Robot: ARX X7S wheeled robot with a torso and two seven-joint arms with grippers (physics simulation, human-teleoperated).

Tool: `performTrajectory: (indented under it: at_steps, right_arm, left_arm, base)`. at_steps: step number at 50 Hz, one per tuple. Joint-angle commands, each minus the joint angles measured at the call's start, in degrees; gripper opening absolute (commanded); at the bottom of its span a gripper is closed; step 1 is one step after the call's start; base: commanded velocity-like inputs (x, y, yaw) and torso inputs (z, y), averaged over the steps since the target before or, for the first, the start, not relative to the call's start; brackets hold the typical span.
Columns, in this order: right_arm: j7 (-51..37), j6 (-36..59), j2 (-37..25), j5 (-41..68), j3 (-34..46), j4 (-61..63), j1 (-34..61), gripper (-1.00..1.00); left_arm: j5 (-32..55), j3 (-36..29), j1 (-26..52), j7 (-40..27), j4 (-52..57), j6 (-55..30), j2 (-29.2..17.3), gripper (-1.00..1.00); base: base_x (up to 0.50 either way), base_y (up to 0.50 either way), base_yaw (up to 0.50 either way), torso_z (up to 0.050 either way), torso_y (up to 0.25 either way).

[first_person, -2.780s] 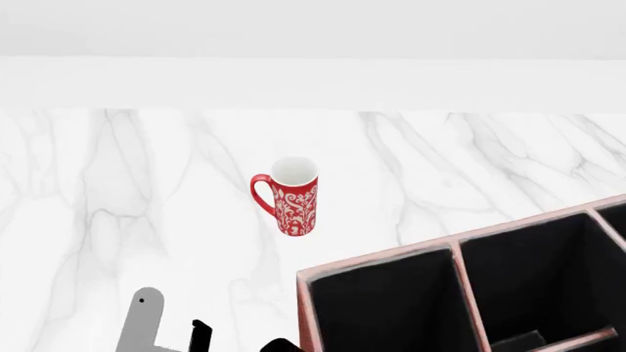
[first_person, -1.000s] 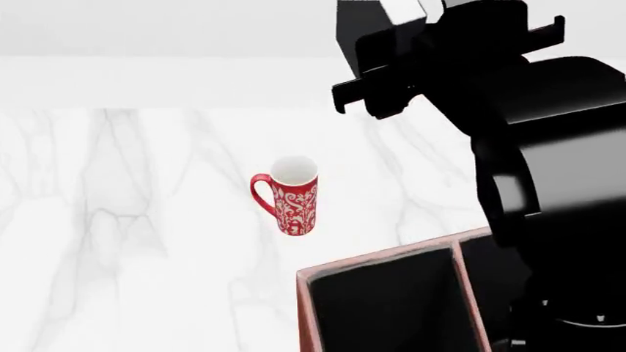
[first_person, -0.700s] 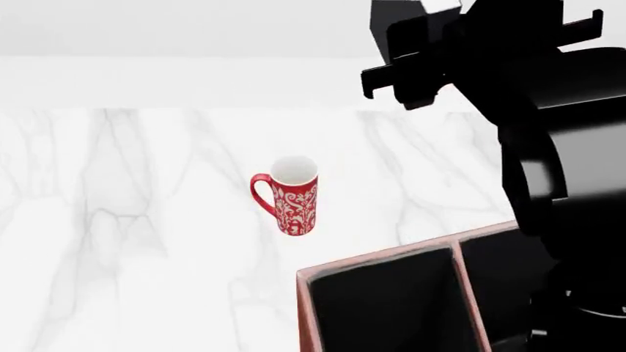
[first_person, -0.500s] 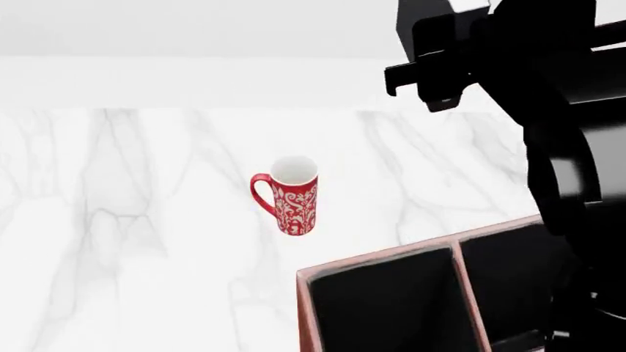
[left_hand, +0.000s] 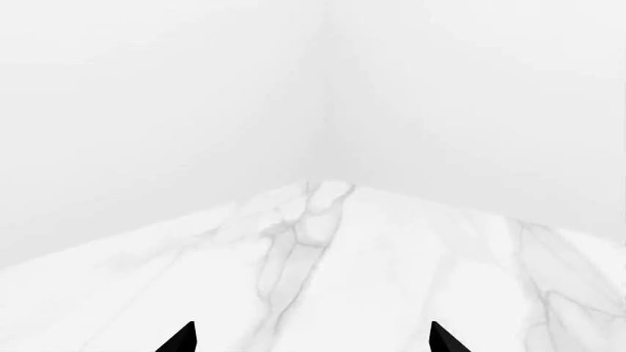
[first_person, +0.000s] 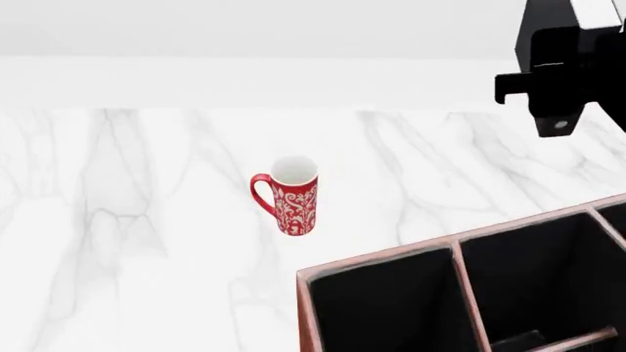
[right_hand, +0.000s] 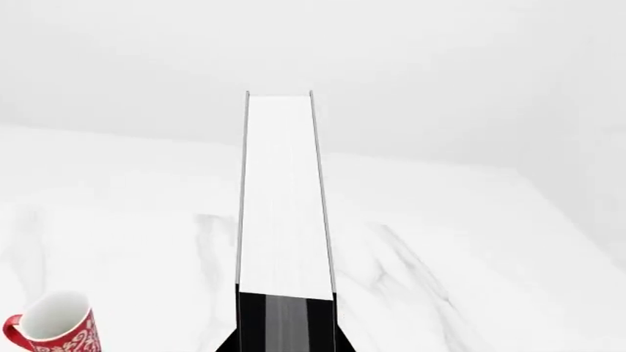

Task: Pick up the book and place it in the right compartment of the caddy.

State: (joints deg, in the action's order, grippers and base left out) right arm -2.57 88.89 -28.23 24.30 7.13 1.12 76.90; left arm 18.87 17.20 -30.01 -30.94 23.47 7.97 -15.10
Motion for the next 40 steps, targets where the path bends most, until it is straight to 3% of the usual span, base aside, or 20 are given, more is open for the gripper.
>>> performTrajectory:
  at_steps: [1, 21, 40]
  right_arm:
    - [-15.8, 1.0, -8.0, 17.5, -1.0, -0.5, 1.3, -1.0]
    - [-35.0, 0.4, -17.4, 38.8, -4.4, -2.3, -3.4, -1.0]
    - [-44.0, -1.6, -20.7, 42.4, -5.5, -6.7, -5.6, -1.0]
  left_arm:
    - [0.4, 0.1, -0.1, 0.0, 0.1, 0.4, -0.1, 1.0]
    - [0.5, -0.1, -0.3, -0.1, 0.2, 0.7, -0.2, 1.0]
    - [0.6, 0.2, -1.0, 0.0, 0.2, 2.1, -0.1, 1.0]
  base:
    - [0.0, 0.0, 0.0, 0.0, 0.0]
    - [0.0, 0.0, 0.0, 0.0, 0.002]
    - [0.0, 0.0, 0.0, 0.001, 0.002]
